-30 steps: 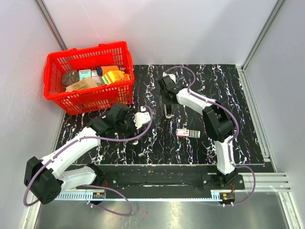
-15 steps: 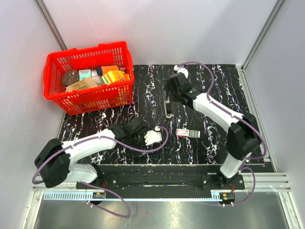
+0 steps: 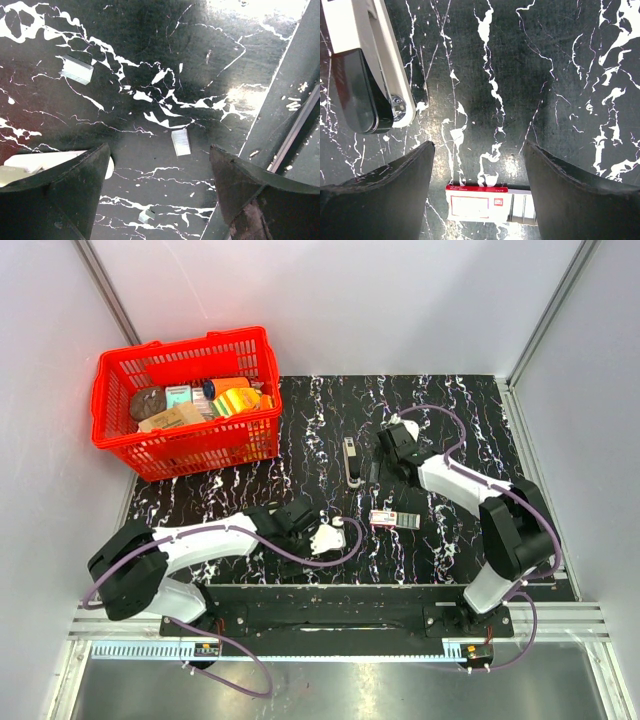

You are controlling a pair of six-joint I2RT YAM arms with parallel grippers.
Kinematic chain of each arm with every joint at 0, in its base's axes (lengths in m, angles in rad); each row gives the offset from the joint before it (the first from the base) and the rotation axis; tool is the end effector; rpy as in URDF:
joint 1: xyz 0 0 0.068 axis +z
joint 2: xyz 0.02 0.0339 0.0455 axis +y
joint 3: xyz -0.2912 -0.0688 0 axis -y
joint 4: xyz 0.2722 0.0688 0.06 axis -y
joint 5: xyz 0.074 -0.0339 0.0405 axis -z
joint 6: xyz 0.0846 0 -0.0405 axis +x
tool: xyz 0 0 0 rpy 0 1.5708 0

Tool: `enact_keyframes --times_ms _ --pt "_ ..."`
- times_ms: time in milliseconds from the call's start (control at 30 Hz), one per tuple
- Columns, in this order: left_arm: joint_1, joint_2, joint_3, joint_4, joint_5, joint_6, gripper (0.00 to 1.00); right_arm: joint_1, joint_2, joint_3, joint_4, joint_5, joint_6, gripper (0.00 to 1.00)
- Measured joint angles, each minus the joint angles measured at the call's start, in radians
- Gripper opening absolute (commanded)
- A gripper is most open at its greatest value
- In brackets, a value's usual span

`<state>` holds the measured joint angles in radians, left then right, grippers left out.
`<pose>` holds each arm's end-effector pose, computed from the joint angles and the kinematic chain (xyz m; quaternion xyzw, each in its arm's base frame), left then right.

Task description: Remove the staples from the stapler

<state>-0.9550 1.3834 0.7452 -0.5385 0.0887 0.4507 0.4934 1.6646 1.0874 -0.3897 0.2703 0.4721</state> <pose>0.1561 -0.2336 0.1395 0.6399 0.7419 -0.0909 0.1785 0.3599 0.1679 0.1771 0.0300 0.9464 0.0228 0.3207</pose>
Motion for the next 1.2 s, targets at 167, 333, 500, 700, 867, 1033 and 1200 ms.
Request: enact_keyframes --times_ms 167,333,500,700,867,1033,1200 --pt "-0.004 0.027 0.000 0.013 0.000 -0.010 0.85 -0.001 -0.033 -0.008 0.006 -0.002 0.003 0.77" --pt "-0.009 0.039 0.000 0.014 0.000 -0.015 0.79 -0.002 -0.043 -0.010 0.021 -0.002 0.005 0.77" --pt "-0.009 0.040 0.000 0.016 0.000 -0.025 0.62 -0.004 -0.043 -0.013 0.027 -0.003 0.007 0.77" --pt "-0.009 0.062 0.001 0.016 0.007 -0.040 0.51 -0.005 -0.043 -0.023 0.031 -0.010 0.008 0.76" --pt "-0.009 0.063 0.001 0.015 0.011 -0.050 0.48 -0.008 -0.043 -0.040 0.034 -0.012 0.008 0.75" --pt "-0.010 0.065 0.001 0.014 0.014 -0.060 0.37 -0.011 -0.043 -0.051 0.033 -0.024 0.008 0.73" --pt "-0.009 0.065 0.001 0.016 0.016 -0.063 0.30 -0.012 -0.043 -0.054 0.034 -0.026 0.008 0.72"
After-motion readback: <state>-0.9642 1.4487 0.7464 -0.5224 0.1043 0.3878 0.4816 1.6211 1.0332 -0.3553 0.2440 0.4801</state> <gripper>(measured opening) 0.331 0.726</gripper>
